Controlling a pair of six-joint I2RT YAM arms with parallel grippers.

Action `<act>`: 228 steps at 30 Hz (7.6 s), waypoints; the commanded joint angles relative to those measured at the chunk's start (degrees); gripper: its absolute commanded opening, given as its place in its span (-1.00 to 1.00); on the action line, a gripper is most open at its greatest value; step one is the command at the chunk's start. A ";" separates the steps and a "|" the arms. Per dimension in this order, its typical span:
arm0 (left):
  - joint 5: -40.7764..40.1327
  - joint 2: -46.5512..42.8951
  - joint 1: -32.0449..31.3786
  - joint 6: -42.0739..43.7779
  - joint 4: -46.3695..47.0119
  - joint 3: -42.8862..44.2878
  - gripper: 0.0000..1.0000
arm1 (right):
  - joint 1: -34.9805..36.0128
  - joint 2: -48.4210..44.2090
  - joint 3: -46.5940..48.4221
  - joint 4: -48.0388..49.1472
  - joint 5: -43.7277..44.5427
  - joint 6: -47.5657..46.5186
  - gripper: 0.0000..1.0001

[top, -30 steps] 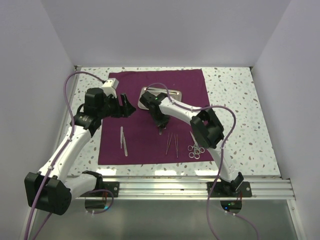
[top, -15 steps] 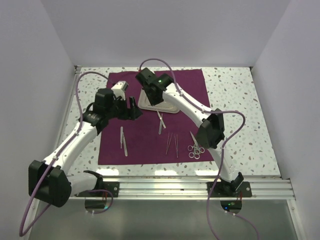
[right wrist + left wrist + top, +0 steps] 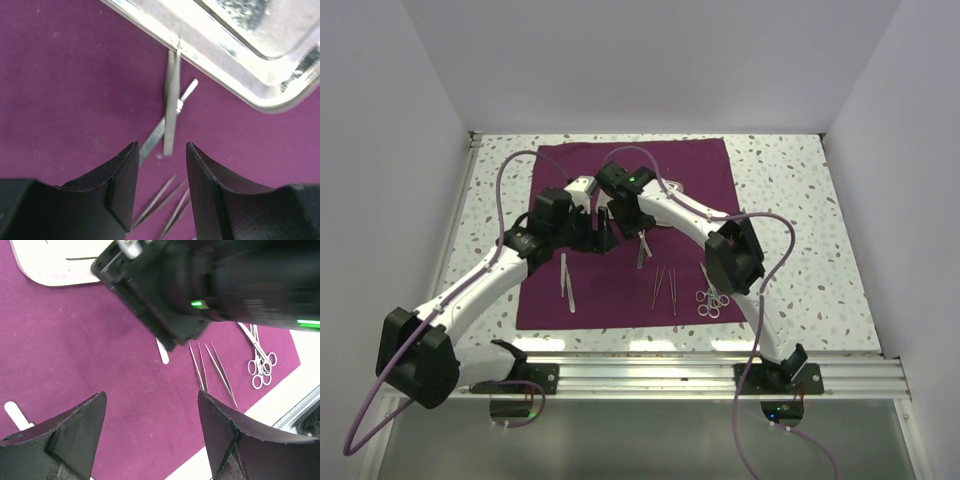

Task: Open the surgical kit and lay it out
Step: Pick up the medical item from the surgical kit, then place the medical item in the surgical kit, then reset both arms

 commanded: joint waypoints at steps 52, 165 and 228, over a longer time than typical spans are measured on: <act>-0.32 2.75 0.16 2.27 -1.45 7.07 0.55 | -3.42 3.49 15.71 -0.72 -4.92 3.35 -1.00; -18.07 -3.75 -7.23 0.69 -7.51 -7.17 -1.00 | -1.22 -31.76 -34.67 7.27 -6.77 10.74 0.10; -43.13 -28.80 -7.23 5.34 1.54 -0.67 0.99 | -4.12 -66.56 -42.21 27.05 13.98 -1.48 0.97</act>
